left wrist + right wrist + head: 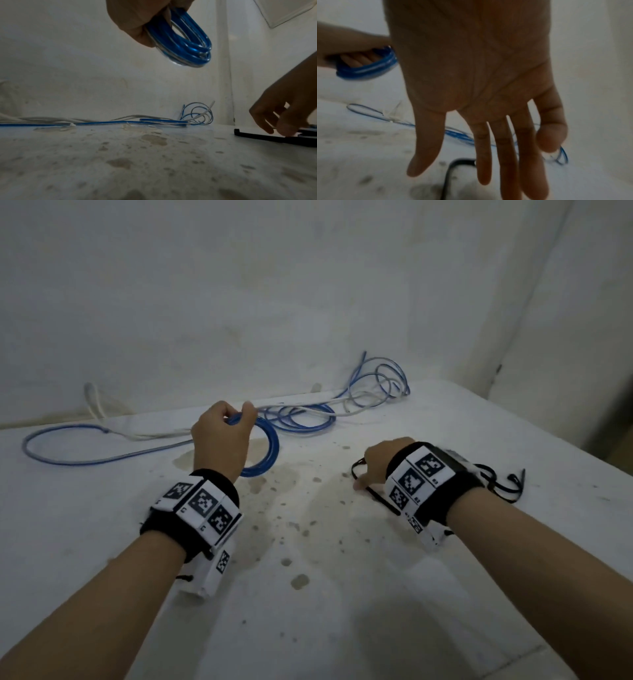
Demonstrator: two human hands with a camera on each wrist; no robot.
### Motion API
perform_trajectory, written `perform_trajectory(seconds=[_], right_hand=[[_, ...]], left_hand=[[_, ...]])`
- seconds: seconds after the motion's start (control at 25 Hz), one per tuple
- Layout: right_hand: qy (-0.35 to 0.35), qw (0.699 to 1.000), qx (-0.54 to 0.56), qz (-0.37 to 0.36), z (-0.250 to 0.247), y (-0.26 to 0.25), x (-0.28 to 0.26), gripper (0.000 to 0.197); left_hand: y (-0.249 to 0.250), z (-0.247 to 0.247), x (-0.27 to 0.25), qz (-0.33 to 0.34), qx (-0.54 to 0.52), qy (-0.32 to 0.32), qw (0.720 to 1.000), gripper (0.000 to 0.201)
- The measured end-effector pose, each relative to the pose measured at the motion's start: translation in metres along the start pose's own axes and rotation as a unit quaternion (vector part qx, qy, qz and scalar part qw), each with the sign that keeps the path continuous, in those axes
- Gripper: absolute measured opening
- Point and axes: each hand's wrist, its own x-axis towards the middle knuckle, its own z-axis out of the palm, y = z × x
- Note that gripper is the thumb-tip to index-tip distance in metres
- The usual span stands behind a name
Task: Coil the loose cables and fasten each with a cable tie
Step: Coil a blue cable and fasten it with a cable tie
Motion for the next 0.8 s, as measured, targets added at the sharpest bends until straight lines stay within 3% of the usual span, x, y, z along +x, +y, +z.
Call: perform_trajectory(seconds=[0.16, 0.24, 0.32, 0.44, 0.52, 0.56, 0.68, 0.8], right_hand=[[0.032, 0.998, 0.049, -0.022, 0.023, 0.006, 0.014, 0.03], [0.029, 0.996, 0.075, -0.037, 0.012, -0.003, 0.013, 0.019], [0.069, 0.983, 0.156, -0.074, -0.006, -0.019, 0.008, 0.01], [0.238, 0.903, 0.324, -0.154, -0.038, -0.053, -0.007, 0.01], [0.27, 0.829, 0.439, -0.216, -0.057, -0.074, -0.019, 0.011], [0.255, 0.81, 0.463, -0.252, -0.066, -0.086, -0.026, 0.011], [0.226, 0.84, 0.382, -0.313, -0.081, -0.114, -0.037, 0.009], [0.228, 0.877, 0.273, -0.322, -0.085, -0.14, -0.038, 0.01]], left_hand=[[-0.008, -0.008, 0.002, 0.055, 0.037, -0.019, 0.998, 0.031], [-0.015, -0.017, 0.004, 0.052, 0.049, -0.019, 0.997, 0.027], [-0.022, -0.027, 0.007, 0.027, 0.047, -0.006, 0.999, 0.02], [-0.028, -0.045, 0.013, -0.01, 0.051, 0.019, 0.998, 0.013], [-0.03, -0.059, 0.017, -0.019, 0.062, 0.039, 0.997, 0.016], [-0.032, -0.068, 0.019, -0.018, 0.067, 0.047, 0.996, 0.017], [-0.036, -0.084, 0.021, -0.002, 0.079, 0.06, 0.995, 0.02], [-0.036, -0.097, 0.02, -0.002, 0.071, 0.081, 0.994, 0.022]])
